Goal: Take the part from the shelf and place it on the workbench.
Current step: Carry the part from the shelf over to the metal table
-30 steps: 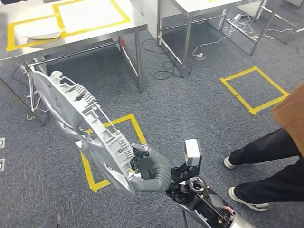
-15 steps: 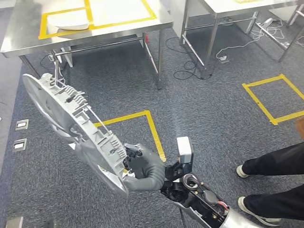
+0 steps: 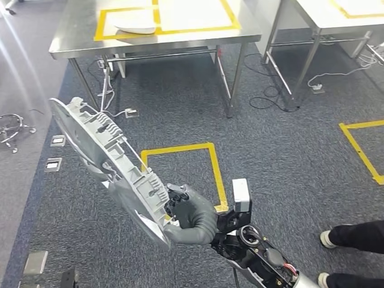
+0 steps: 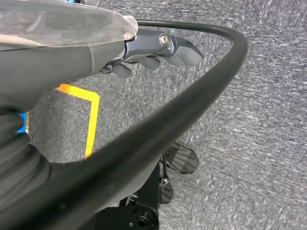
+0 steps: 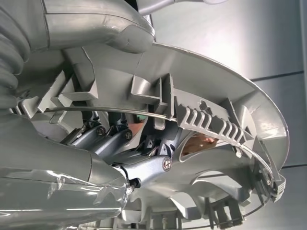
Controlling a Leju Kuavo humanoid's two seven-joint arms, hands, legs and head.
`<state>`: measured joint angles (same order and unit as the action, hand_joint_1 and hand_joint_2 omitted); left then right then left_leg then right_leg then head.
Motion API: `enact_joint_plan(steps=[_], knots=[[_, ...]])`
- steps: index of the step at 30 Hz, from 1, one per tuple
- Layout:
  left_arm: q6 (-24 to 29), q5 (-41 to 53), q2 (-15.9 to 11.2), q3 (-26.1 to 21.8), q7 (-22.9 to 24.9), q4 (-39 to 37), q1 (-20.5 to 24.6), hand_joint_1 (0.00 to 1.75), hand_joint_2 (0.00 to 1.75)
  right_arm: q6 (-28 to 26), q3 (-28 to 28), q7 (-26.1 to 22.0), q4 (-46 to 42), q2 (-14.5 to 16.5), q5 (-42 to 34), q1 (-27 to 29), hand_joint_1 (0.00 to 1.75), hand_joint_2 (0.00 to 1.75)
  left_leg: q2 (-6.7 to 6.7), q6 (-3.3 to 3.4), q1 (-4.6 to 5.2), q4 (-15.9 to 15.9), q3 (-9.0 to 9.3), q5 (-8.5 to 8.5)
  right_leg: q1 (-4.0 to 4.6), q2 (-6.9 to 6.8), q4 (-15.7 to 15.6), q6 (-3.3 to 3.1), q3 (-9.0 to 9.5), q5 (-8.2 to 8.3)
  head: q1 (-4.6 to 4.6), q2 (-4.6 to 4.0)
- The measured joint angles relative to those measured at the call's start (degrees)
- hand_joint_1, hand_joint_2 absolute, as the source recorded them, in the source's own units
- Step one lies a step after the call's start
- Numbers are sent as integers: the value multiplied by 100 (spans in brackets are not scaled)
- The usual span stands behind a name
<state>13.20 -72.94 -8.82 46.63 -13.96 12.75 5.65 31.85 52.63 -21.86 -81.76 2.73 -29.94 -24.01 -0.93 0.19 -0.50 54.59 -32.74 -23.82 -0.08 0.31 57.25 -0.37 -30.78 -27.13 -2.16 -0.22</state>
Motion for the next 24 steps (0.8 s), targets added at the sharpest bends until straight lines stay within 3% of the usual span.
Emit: enact_joint_plan(steps=[2, 5, 6, 8, 10, 11, 12, 13, 15, 16, 20, 22, 24], knots=[[0, -1, 3, 2, -1, 0, -4, 0, 175, 0, -4, -2, 1, 0, -1, -2, 161, 175, -21, -50, 4, -1, -29, 18, 28, 19, -209, -30, 100, 16, -7, 0], [3, -2, -8, 3, -2, 0, -17, 0, 175, 4, -15, -1, 1, 1, -8, -2, 161, 175, -19, -144, 0, 100, -83, -51, -15, -2, -318, -87, 161, 79, 20, 0], [4, -2, -11, 3, -2, 0, -12, 0, 175, 9, -20, -3, 1, 2, -14, -9, 161, 175, -8, -175, -4, 315, -185, -180, -37, -17, -357, -109, 176, 104, 53, 0], [4, -2, -11, 3, -3, 0, -4, 0, 175, 19, -25, -3, 5, 2, -27, -15, 161, 175, 16, -231, -27, 1064, -560, -540, -42, -43, -377, -133, 176, 119, 140, 0], [3, -3, -11, 3, -3, -1, -14, 0, 175, 22, -23, 2, 22, 1, -37, -5, 161, 175, 31, -272, -51, 1652, -876, -701, -41, -55, -375, -133, 171, 113, 202, 0], [2, -5, -13, 3, -3, -1, -20, 0, 175, 21, -22, 3, 32, 1, -41, -1, 161, 175, 38, -287, -65, 1648, -890, -623, -43, -56, -374, -129, 174, 108, 228, 0], [2, -7, -17, 3, -4, -1, -24, 0, 175, 21, -20, 3, 39, 1, -46, 0, 161, 175, 48, -296, -81, 1396, -778, -446, -46, -54, -371, -117, 182, 98, 258, 0], [2, -8, -23, 3, -7, -1, -23, 0, 175, 22, -20, 2, 43, 2, -51, -2, 161, 175, 64, -305, -97, 977, -576, -225, -48, -53, -363, -96, 192, 83, 289, 0], [1, -10, -31, 3, -14, -1, -13, 0, 175, 23, -22, -3, 46, 2, -66, -12, 161, 175, 89, -281, -102, 224, -206, 39, -22, -49, -329, -31, 194, 33, 348, 0], [1, -13, -30, 3, -17, -1, -9, 0, 175, 24, -22, -3, 46, 2, -73, -17, 161, 175, 92, -250, -97, 47, -120, 66, -6, -48, -315, 0, 193, 10, 354, 0], [2, -21, -21, 3, -19, -1, -15, 0, 175, 35, -15, -4, 49, 2, -81, -32, 161, 175, 76, -76, -84, 1, -74, 12, -28, -44, -220, 120, 166, -118, 283, 0], [4, -24, -21, 3, -20, -1, -15, 0, 175, 36, -15, -9, 50, 2, -81, -49, 161, 175, 78, -5, -89, -15, -33, -5, -49, -36, 343, 172, -96, -411, 220, 0], [6, -26, -23, 3, -21, -1, -16, 0, 175, 37, -14, -16, 57, 2, -81, -54, 161, 175, 77, 36, -71, -13, -3, -31, -49, -36, 1233, 184, -544, -738, 144, 0]])
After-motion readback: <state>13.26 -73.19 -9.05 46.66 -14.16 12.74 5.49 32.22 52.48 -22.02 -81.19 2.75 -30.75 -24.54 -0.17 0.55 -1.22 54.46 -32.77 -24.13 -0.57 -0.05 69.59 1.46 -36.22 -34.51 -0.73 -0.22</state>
